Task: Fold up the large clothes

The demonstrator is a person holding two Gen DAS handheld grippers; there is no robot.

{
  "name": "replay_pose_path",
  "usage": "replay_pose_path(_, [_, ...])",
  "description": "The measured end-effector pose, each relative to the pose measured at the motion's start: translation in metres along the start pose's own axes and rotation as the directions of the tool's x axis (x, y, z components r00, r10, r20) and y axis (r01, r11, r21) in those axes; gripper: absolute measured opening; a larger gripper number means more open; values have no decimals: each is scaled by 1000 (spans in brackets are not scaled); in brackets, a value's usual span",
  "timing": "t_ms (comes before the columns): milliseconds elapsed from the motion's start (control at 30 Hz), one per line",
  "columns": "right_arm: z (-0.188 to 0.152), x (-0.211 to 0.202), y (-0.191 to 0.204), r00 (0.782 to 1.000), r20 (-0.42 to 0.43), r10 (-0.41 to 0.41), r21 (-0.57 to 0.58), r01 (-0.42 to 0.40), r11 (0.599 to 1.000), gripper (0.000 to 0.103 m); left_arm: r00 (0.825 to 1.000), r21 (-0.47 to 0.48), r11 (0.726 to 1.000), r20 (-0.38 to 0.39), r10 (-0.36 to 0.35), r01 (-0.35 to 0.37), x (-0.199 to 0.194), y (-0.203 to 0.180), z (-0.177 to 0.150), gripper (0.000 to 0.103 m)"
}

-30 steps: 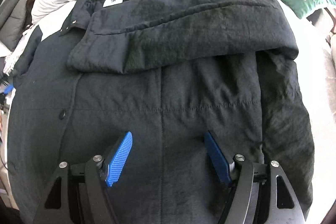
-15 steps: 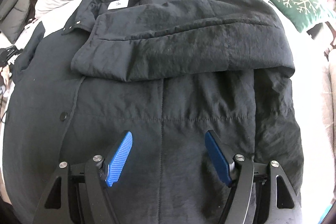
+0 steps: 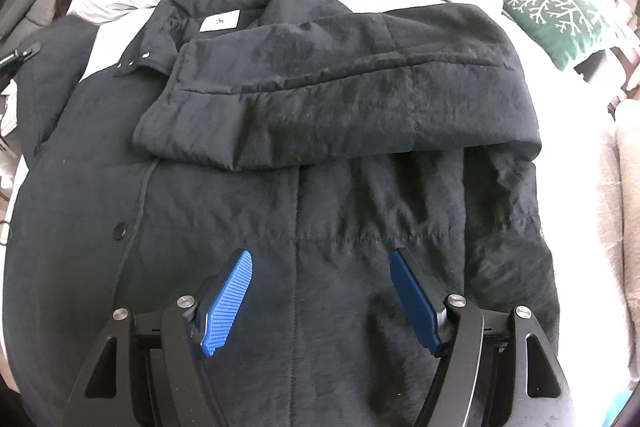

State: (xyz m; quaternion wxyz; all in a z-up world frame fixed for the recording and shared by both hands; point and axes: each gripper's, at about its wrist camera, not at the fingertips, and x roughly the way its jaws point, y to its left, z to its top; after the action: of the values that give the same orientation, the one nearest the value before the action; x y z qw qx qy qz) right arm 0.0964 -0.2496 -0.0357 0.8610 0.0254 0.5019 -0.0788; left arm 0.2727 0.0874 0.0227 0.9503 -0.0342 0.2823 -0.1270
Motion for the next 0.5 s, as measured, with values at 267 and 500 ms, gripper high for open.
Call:
replay_pose_path(267, [3,0,-1,1000,-9,10,24,-10,1000,74,954,353,920,-294,-61,168,41,-104,-79,28])
replay_pose_path(500, [7,-3,9,999,-9,33,-1,-33,999,74,926,552,811,-377,33,196,32,-144,-123,46])
